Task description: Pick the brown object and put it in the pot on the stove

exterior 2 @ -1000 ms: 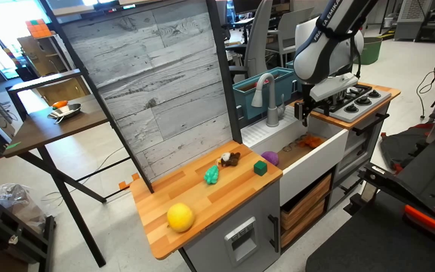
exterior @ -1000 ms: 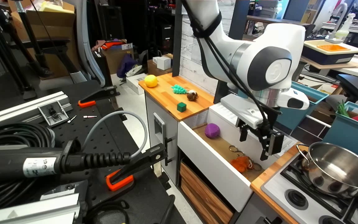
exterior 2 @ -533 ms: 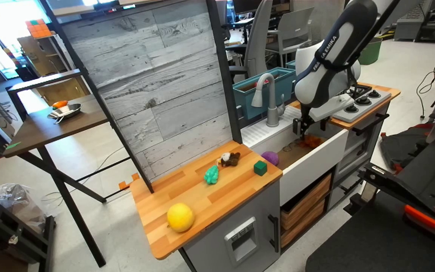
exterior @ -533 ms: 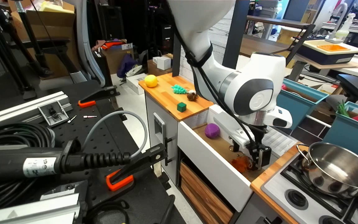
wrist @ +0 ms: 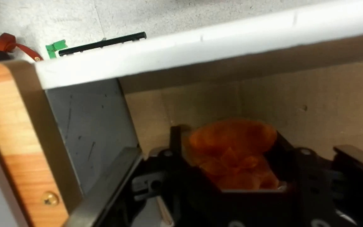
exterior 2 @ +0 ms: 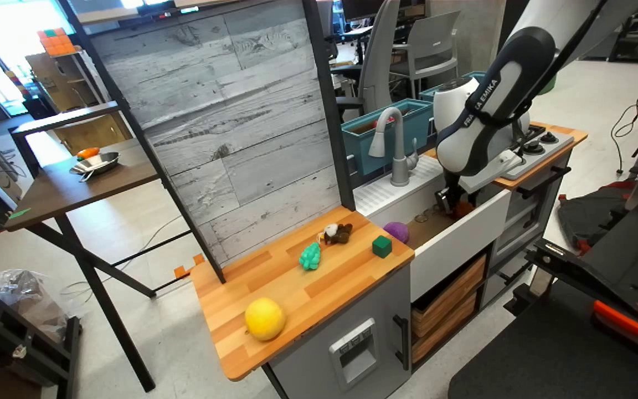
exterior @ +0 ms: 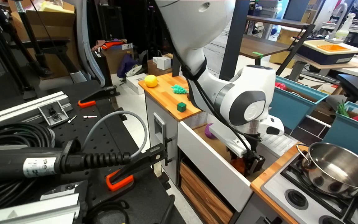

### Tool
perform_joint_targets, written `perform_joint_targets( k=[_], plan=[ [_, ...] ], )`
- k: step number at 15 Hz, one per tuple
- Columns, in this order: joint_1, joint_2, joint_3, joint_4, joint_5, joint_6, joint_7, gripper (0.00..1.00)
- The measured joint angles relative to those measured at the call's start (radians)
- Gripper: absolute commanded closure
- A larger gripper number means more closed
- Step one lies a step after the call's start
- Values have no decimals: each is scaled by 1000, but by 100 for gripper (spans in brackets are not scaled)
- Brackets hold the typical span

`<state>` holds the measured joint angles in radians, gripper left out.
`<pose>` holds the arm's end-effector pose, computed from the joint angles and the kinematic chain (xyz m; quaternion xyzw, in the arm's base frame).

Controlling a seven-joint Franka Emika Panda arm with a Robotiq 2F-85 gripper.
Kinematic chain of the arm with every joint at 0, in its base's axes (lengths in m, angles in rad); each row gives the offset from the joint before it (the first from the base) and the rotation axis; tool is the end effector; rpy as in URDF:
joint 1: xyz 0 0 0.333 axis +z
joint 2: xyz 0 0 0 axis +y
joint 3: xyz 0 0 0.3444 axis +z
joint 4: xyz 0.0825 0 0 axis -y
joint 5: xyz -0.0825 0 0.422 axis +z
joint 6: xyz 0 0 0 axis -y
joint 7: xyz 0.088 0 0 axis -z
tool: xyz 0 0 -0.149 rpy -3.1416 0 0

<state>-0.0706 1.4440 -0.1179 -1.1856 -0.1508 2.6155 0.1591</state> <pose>0.7093 -0.1210 -0.1789 0.9937 -0.0568 -0.0069 0.0959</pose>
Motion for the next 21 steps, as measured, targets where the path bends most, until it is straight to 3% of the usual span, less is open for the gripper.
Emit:
perform_joint_targets(
  k=[5,11,21],
  plan=[
    [3,-12,-8,6,-102,8,-16,100],
    [3,-122,6,-85,-145,2,-45,97],
    [-28,-492,50,-378,-75,-99,-108,97]
  ],
)
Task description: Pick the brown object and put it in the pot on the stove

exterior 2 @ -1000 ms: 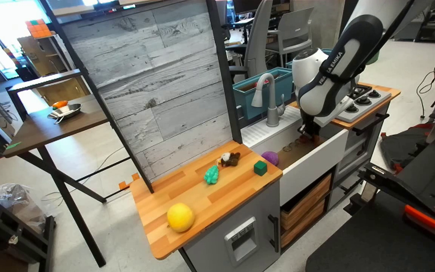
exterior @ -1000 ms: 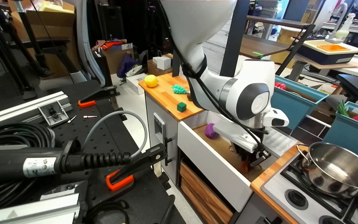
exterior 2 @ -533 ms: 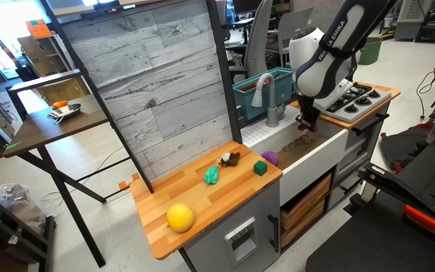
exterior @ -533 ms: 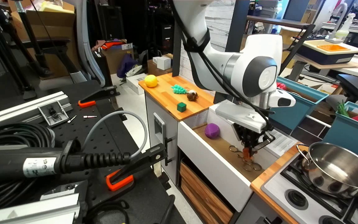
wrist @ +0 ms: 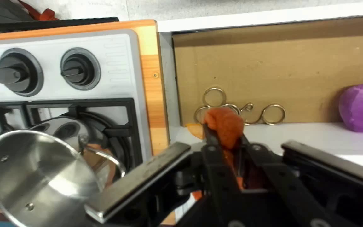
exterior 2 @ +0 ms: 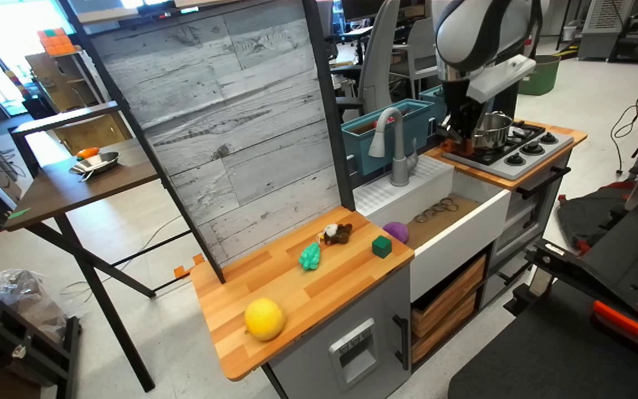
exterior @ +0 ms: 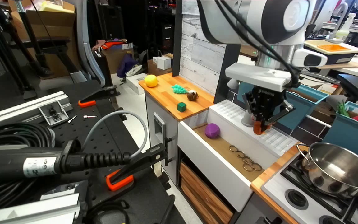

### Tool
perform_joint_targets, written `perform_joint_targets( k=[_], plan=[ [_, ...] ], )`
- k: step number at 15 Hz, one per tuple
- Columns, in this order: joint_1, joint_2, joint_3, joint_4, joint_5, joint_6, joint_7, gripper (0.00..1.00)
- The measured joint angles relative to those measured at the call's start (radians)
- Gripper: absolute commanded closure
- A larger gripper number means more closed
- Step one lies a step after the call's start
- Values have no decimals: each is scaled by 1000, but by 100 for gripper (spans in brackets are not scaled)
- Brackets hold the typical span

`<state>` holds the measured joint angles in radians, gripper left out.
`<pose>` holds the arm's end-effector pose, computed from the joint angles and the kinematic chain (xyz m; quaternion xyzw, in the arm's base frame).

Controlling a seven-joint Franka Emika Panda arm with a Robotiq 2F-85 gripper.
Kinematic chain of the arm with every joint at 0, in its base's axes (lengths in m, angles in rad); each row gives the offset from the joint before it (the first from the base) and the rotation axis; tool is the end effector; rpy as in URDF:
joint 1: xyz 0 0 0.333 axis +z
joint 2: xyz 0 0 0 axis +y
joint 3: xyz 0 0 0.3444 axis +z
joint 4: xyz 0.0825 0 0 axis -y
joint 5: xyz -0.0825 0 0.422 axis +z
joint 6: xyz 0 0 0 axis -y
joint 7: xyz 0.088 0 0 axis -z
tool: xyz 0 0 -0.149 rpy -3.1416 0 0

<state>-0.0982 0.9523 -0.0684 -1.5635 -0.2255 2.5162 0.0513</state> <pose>0.7214 -0.1211 0.0245 0.9956 -0.0029 -0.0058 0.0934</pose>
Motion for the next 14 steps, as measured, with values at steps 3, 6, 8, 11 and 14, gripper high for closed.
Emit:
perform_joint_targets(
  k=[3,6,8,11,14],
  plan=[
    [-32,-72,-8,-5,53,-41,-5,97],
    [-48,-102,-60,3,63,-81,1,97],
    [-49,-99,-107,14,62,-99,19,97],
    [-52,-64,-159,58,63,-99,86,97],
    [-53,6,-186,141,71,-109,170,97]
  ],
)
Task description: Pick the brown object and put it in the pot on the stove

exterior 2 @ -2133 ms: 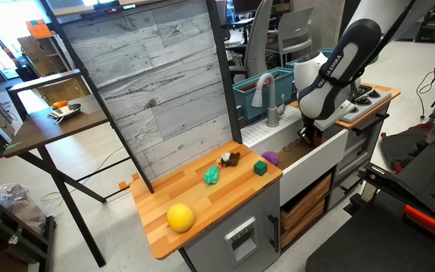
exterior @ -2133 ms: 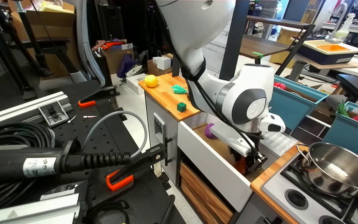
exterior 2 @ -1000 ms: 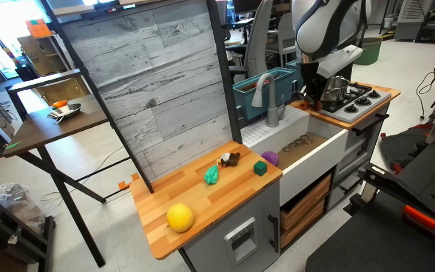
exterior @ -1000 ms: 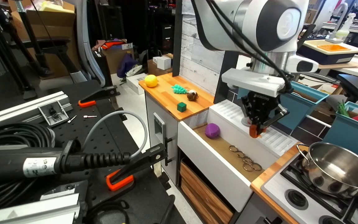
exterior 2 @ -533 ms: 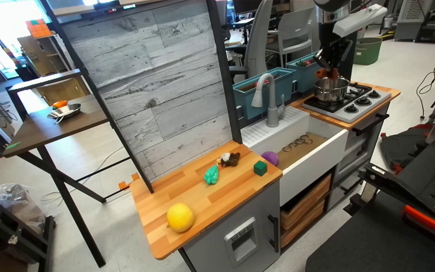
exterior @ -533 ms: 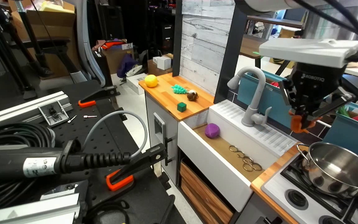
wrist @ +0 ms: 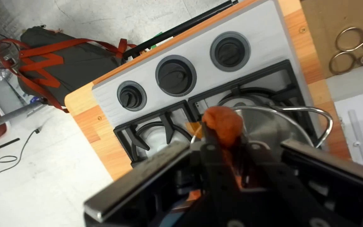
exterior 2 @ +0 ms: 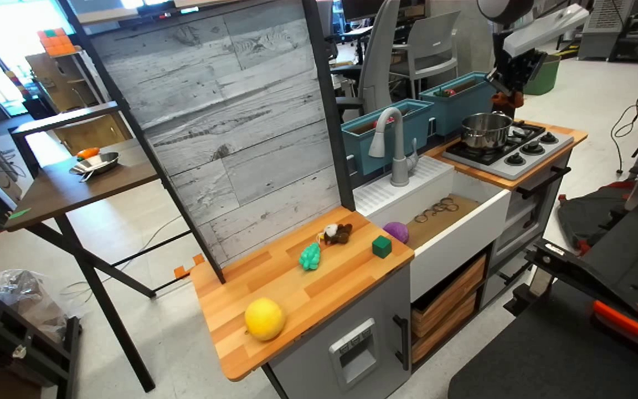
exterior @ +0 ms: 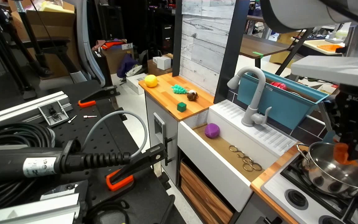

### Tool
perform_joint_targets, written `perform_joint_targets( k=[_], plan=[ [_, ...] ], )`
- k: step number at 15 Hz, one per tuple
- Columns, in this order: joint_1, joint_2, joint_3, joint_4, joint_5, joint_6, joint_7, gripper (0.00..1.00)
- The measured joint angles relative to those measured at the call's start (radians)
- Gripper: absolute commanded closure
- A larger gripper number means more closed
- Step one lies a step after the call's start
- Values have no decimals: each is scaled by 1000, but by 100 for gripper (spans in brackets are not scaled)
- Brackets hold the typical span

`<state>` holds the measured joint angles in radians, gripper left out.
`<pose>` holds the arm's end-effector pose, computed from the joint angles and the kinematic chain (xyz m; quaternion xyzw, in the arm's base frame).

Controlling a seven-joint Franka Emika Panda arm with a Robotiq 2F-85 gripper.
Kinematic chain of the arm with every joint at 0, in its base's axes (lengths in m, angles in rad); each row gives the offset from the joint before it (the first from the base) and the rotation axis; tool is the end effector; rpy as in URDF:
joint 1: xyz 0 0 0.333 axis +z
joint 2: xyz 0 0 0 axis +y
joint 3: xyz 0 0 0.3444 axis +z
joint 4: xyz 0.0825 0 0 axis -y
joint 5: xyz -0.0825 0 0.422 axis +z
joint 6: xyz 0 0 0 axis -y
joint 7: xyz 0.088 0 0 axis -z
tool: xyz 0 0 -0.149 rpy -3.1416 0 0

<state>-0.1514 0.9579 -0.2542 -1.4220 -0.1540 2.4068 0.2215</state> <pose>0.7249 -0.2838 0.0873 0.9676 -0.1982 0.0091 0.1560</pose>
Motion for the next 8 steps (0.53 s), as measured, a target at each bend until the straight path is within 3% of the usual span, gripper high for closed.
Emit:
perform_joint_targets(
  k=[8],
  plan=[
    [-8,196,-9,258,40,-112,125,97]
  ],
)
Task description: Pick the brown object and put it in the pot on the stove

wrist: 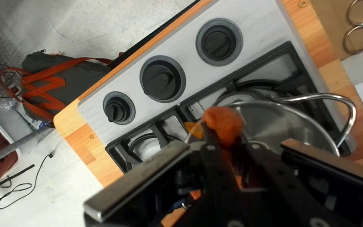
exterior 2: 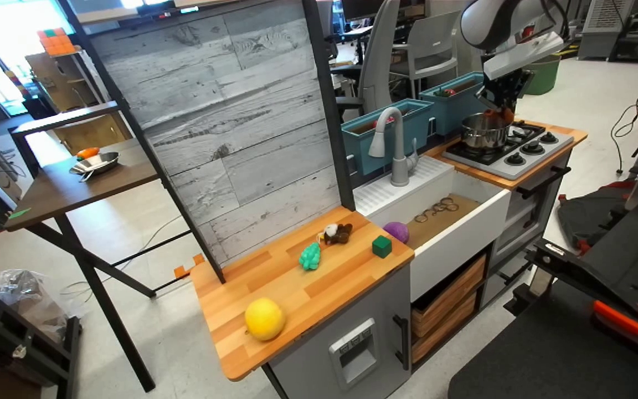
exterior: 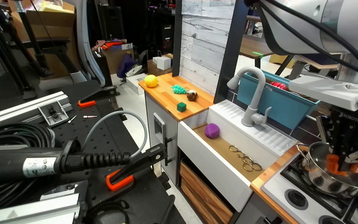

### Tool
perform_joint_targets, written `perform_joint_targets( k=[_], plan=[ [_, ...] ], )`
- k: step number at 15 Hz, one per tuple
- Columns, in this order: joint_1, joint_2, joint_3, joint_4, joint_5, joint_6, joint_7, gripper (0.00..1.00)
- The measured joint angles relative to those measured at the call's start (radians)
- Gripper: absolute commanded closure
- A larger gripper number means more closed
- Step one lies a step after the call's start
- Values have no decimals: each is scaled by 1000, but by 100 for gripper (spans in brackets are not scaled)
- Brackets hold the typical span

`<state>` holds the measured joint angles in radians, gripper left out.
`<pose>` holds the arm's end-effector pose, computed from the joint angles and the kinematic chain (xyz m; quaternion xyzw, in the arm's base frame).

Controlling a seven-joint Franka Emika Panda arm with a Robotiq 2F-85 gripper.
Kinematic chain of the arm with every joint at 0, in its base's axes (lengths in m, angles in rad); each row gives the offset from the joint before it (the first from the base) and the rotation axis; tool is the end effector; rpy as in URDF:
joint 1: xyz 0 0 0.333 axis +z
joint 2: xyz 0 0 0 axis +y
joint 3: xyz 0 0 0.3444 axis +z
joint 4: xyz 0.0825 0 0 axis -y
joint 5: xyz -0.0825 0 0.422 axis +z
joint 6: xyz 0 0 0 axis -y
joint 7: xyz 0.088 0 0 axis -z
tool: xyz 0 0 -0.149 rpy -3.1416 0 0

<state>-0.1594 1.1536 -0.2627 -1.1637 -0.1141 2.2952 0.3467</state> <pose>0.7538 -0.2874 0.0410 0.9512 -0.2629 -0.0026 0.1618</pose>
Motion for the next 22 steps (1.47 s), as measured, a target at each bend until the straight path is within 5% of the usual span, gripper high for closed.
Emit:
perform_joint_targets(
  k=[2,3,4,12,17,22],
  plan=[
    [-10,38,4,73,22,-43,5,97],
    [-16,53,8,107,30,-66,6,62],
    [-22,68,11,139,35,-88,6,61],
    [-60,161,38,312,44,-157,1,3],
    [-77,175,70,358,45,-170,-37,0],
    [-84,126,128,303,45,-194,-259,0]
  ],
)
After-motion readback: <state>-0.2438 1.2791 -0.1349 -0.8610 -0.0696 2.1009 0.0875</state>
